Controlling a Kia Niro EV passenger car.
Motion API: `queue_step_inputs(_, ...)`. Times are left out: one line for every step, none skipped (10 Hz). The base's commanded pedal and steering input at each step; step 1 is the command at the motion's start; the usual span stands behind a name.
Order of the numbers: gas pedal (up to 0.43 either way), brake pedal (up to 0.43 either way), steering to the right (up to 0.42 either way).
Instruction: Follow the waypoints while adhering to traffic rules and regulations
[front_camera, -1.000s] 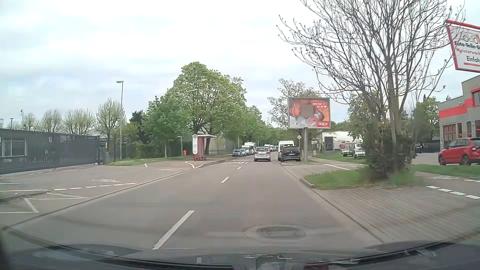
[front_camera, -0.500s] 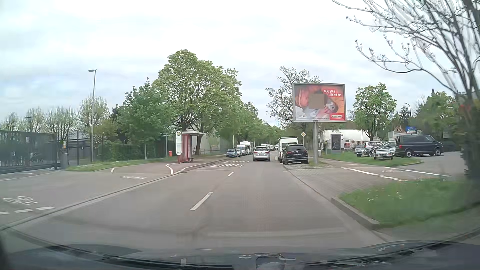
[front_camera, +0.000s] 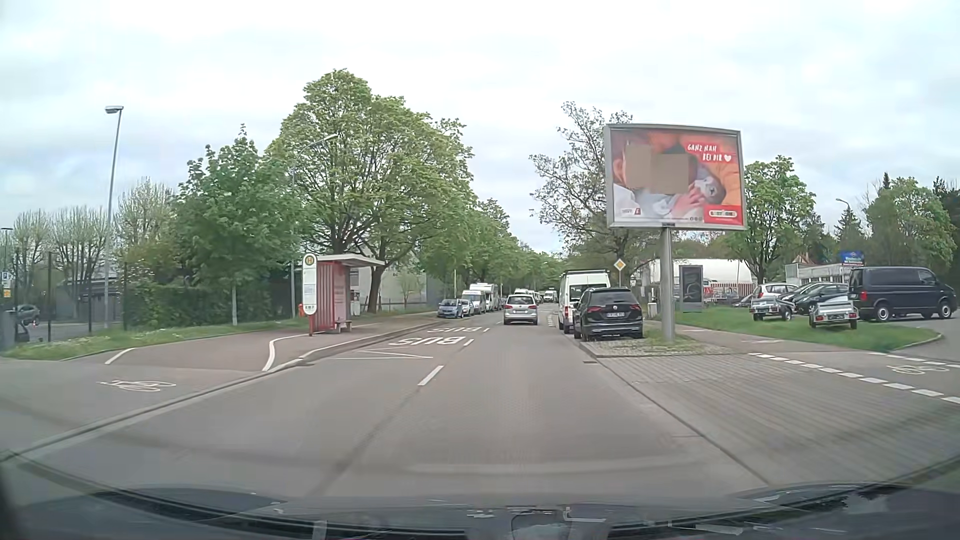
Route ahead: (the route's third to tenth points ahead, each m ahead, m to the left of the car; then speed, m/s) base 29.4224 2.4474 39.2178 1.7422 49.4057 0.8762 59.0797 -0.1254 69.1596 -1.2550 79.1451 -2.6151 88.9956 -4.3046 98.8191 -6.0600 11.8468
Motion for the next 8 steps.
queue_step_inputs(0.067,0.0,0.011)
queue_step_inputs(0.067,0.0,0.011)
queue_step_inputs(0.067,0.0,0.01)
queue_step_inputs(0.067,0.0,0.008)
queue_step_inputs(0.067,0.0,0.008)
queue_step_inputs(0.067,0.0,0.007)
queue_step_inputs(0.067,0.0,0.008)
queue_step_inputs(0.067,0.0,0.008)
